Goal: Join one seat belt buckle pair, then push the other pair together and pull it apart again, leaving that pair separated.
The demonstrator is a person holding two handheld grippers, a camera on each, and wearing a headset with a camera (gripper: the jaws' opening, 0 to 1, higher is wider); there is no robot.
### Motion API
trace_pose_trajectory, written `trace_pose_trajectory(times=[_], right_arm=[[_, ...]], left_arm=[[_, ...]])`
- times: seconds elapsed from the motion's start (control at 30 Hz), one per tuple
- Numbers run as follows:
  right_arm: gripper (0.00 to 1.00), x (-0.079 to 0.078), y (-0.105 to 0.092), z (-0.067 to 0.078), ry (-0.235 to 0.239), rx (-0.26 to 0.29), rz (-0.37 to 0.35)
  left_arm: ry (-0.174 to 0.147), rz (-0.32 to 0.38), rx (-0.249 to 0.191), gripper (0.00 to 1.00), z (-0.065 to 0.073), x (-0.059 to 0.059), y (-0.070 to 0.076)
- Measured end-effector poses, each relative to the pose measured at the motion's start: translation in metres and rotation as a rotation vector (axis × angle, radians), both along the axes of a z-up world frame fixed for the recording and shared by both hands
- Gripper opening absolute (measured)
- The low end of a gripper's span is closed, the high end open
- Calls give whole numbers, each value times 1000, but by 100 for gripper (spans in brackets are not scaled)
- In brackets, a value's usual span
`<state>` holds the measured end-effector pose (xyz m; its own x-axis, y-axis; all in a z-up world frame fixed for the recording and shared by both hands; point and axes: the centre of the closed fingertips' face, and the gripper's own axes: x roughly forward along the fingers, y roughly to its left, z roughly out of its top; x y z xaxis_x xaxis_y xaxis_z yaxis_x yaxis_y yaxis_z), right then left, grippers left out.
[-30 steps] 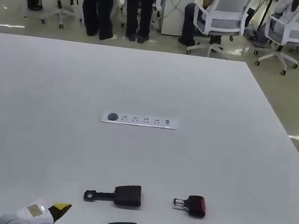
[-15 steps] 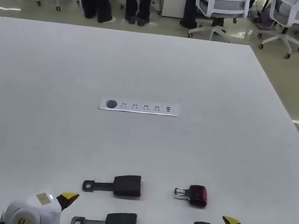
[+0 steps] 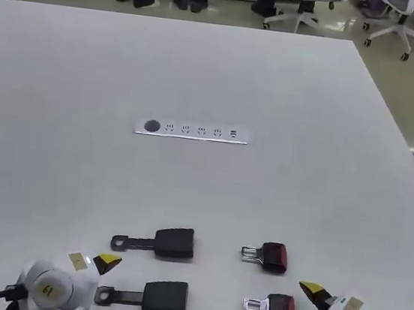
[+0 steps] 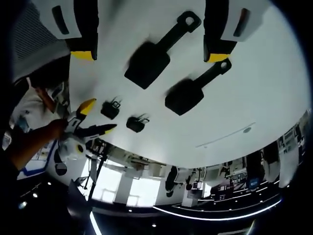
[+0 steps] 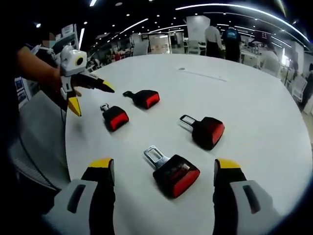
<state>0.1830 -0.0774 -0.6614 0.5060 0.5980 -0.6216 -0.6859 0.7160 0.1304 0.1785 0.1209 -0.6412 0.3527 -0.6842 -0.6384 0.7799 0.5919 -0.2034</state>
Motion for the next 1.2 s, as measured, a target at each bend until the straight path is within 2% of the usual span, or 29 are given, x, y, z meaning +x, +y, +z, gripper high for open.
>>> trace_pose_trajectory(times=[0.1, 0.37, 0.53, 0.63, 0.8, 0.97, 1.03, 1.13, 1.2], right_arm=[[82, 0, -3, -3, 9, -17, 48], [78, 1, -5, -9, 35, -21, 104], [76, 3, -8, -12, 56, -27, 159], [76, 6, -11, -15, 72, -25, 179], [71, 5, -11, -19, 91, -39, 253], [67, 3, -9, -20, 110, -45, 296], [63, 2, -8, -22, 136, -32, 308], [61, 0, -7, -22, 129, -41, 342], [61, -3, -6, -22, 138, -48, 356]], left_arm=[[-2, -26, 7, 87, -6, 2, -1], [-2, -96, 32, 82, -15, 8, -6], [-4, -170, 71, 78, -24, 8, -10], [-16, -206, 82, 75, -21, 9, -17], [-18, -267, 99, 69, -25, 8, -23], [-15, -304, 118, 67, -28, 6, -27], [-17, -317, 124, 65, -32, 6, -26], [-4, -317, 129, 62, -38, 6, -25], [-8, -329, 134, 62, -41, 6, -24]])
